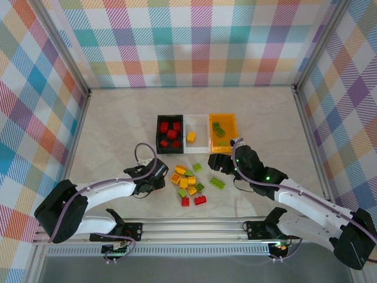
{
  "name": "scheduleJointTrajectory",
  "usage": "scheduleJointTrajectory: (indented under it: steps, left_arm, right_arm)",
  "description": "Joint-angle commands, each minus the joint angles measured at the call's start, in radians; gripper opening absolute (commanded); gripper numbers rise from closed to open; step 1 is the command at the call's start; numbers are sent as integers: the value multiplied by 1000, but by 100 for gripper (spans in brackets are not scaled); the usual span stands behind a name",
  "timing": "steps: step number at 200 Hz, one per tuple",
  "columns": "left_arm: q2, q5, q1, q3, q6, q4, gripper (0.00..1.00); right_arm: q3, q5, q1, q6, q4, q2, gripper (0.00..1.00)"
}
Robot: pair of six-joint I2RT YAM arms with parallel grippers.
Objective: Sort the legos into containers by color
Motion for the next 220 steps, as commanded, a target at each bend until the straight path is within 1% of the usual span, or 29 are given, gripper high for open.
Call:
scheduleJointTrajectory:
  steps: [1, 13, 30, 45, 59, 86, 106, 129, 153, 174, 192, 206, 220]
  left_arm:
    - [27, 91, -35, -14, -30, 44, 49]
    - [13, 85, -39, -23, -34, 34, 44]
    - [-9, 79, -40, -29, -40, 15, 34]
    - [-36, 78, -41, -23, -40, -9, 30]
    - [-61, 66, -41, 15, -23, -51, 29]
    - [-49, -5, -23, 209, 53, -143, 28]
    - [30, -41, 29, 364, 114, -164, 28]
    - [158, -61, 102, 529, 177, -171, 27]
    - [300, -100, 150, 676, 225, -188, 27]
    - [414, -89, 194, 770, 237, -194, 27]
    - [487, -76, 213, 832, 238, -192, 27]
    - [537, -80, 224, 882, 241, -207, 30]
    - [570, -76, 236, 920, 240, -220, 35]
  right_arm:
    - [-12, 22, 5, 15, -2, -23, 76]
    - [-15, 24, 5, 16, -1, -24, 76]
    - [-21, 24, 5, 18, 5, -23, 76]
    - [-23, 27, 5, 20, 8, -23, 76]
    - [-25, 28, 5, 20, 6, -24, 76]
    - [-33, 31, 5, 28, 8, -27, 76]
    - [-39, 33, 5, 32, 4, -28, 76]
    - [-42, 31, 5, 30, -9, -29, 76]
    - [-42, 23, 4, 28, -15, -32, 77]
    - [-43, 20, 5, 25, -19, -36, 77]
    - [-44, 16, 5, 25, -24, -41, 77]
    - [-46, 10, 5, 26, -30, -42, 78]
    - [-47, 7, 5, 30, -42, -45, 79]
